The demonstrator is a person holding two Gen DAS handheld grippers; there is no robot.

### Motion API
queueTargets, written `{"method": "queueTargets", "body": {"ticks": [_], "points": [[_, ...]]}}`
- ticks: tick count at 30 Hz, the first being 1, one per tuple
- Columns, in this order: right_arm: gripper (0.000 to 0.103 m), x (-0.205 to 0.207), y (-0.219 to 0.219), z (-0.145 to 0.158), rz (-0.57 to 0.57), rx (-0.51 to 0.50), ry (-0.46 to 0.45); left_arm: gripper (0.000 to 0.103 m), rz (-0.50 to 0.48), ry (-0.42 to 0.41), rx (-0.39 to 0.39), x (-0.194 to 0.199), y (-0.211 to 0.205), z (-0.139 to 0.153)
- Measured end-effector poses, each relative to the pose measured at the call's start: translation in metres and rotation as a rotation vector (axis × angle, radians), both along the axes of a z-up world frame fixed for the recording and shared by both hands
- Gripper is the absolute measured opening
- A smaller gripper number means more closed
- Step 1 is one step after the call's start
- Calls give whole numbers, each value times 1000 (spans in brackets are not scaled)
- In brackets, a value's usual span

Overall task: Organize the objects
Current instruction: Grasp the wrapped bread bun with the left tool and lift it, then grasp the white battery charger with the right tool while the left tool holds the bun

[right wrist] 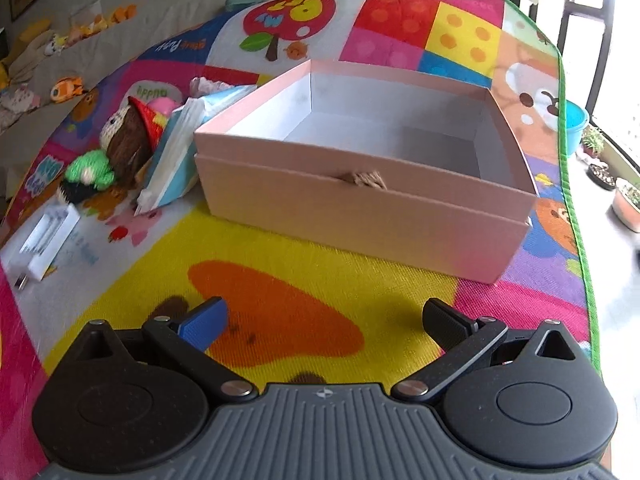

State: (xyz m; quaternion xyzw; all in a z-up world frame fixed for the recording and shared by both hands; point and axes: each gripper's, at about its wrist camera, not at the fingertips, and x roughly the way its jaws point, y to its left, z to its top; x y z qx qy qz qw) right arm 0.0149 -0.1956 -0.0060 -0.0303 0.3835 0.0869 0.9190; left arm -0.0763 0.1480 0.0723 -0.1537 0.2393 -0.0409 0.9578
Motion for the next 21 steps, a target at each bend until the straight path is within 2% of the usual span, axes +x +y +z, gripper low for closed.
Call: {"method": "queueTargets", "body": {"ticks": [2, 5, 10, 13, 15, 17, 18, 19, 21], "points": [[103, 3, 11, 4, 24, 34, 23, 56, 55, 2, 3, -19, 22, 1], [103, -6, 43, 18, 137, 135, 18, 56, 102, 8, -15, -38, 47, -6], [102, -13, 134, 38, 354, 194, -4, 56, 153, 72, -64, -32, 73, -24], [85, -5, 178, 33, 399, 161, 6, 56, 147, 87, -79, -32, 78, -32], [82, 2, 196, 25, 388, 112, 12, 56, 138, 92, -84, -35, 82, -35], [75, 6, 207, 19, 398, 79, 25, 56, 133, 98, -88, -38, 84, -39], [64, 6, 211, 15, 406, 50, 31, 56, 132, 104, -90, -39, 84, -41], [57, 5, 211, 15, 411, 29, 26, 56, 132, 110, -92, -40, 83, -44], [50, -4, 207, 19, 443, 24, 23, 56, 121, 124, -95, -39, 81, -46]]}}
